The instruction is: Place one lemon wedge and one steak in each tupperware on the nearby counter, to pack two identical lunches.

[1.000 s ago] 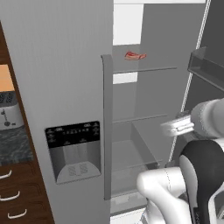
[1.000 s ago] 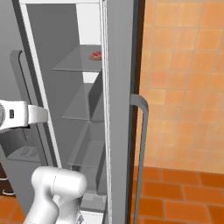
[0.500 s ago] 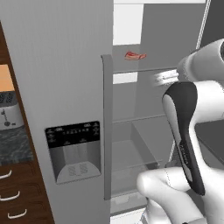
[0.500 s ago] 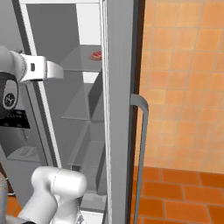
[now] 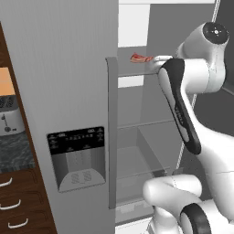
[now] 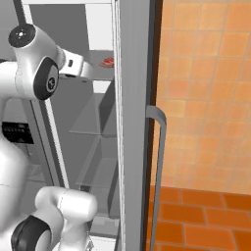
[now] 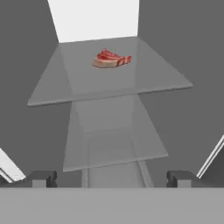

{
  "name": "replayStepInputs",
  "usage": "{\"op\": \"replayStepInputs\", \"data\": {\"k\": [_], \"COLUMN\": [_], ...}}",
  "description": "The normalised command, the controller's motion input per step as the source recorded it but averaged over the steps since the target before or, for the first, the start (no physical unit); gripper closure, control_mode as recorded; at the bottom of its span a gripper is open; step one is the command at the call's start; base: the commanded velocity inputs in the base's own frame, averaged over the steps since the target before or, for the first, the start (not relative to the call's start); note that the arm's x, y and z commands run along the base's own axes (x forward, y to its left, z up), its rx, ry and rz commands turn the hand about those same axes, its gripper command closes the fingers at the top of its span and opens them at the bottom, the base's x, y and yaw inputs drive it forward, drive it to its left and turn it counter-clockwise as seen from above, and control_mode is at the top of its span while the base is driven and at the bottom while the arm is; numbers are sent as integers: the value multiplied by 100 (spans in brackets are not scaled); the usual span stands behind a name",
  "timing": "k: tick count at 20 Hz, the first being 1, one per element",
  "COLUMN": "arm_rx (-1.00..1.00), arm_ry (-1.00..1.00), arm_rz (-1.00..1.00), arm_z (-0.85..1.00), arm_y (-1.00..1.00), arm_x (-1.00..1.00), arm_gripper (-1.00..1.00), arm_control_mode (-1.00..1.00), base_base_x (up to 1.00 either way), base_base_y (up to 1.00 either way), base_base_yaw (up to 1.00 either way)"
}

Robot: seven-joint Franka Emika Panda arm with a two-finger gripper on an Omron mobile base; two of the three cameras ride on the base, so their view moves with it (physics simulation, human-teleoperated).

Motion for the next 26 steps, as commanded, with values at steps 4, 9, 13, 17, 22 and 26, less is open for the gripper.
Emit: {"op": "replayStepInputs", "data": {"k": [4, 9, 13, 17, 22, 26], "arm_rx": [24, 4, 0, 0, 0, 0], "arm_ry": [0, 3, 0, 0, 3, 3], "arm_rz": [-25, -4, 8, 9, 0, 0], "arm_z": [-11, -4, -20, 0, 0, 0], "arm_y": [0, -7, -31, -22, -9, 0], "arm_x": [100, 100, 100, 81, 85, 100], "arm_gripper": [-100, -100, -100, -100, -100, -100], "arm_control_mode": [-100, -100, -100, -100, -100, -100], "base_base_x": [0, 0, 0, 0, 0, 0], "base_base_y": [0, 0, 0, 0, 0, 0], "base_base_yaw": [0, 0, 0, 0, 0, 0]}}
